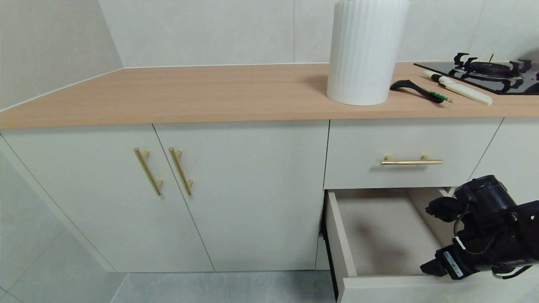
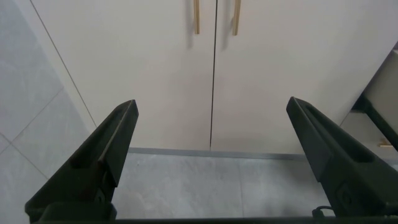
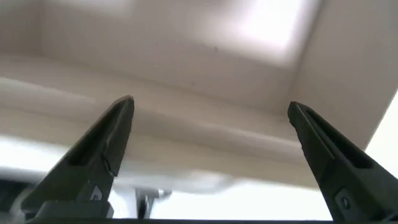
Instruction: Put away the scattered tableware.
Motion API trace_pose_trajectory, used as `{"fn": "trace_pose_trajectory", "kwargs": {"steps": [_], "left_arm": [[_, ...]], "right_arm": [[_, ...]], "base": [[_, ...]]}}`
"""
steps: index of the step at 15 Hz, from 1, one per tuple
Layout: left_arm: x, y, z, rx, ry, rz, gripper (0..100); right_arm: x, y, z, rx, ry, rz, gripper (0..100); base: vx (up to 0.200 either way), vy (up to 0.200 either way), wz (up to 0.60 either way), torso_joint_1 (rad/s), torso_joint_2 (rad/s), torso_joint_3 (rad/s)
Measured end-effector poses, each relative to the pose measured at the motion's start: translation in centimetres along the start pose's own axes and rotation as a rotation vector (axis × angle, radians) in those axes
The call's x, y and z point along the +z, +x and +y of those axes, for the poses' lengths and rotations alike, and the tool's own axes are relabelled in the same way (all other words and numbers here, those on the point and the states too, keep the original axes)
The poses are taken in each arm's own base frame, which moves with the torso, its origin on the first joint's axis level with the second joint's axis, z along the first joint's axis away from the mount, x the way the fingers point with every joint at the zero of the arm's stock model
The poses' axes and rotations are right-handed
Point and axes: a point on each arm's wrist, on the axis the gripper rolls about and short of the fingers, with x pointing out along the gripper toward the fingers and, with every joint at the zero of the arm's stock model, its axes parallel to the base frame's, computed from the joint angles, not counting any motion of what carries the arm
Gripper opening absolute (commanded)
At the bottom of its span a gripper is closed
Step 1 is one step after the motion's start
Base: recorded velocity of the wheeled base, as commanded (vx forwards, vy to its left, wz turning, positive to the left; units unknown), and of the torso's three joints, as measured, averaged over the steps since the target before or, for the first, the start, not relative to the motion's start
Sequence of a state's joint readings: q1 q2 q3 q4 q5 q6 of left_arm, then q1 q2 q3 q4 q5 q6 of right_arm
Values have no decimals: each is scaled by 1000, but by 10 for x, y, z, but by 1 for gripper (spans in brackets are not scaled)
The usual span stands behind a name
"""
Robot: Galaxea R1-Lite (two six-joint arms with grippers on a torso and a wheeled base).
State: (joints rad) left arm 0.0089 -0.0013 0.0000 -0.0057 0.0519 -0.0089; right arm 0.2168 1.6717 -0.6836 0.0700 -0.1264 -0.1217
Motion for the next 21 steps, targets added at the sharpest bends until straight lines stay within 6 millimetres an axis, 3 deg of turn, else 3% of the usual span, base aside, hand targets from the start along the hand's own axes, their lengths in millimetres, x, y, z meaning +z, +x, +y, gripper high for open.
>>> {"fn": "trace_pose_trajectory", "kwargs": {"steps": [13, 19, 21], "left_arm": [[0, 0, 0, 0, 0, 0, 100], [0, 0, 0, 0, 0, 0, 100], [0, 0, 0, 0, 0, 0, 100]], "right_arm": [[-45, -45, 19, -1, -234, 322, 100], [-34, -52, 18, -11, -203, 257, 100], [-22, -65, 14, -21, -110, 165, 100]], "base": [[0, 0, 0, 0, 0, 0], [0, 0, 0, 0, 0, 0], [0, 0, 0, 0, 0, 0]]}}
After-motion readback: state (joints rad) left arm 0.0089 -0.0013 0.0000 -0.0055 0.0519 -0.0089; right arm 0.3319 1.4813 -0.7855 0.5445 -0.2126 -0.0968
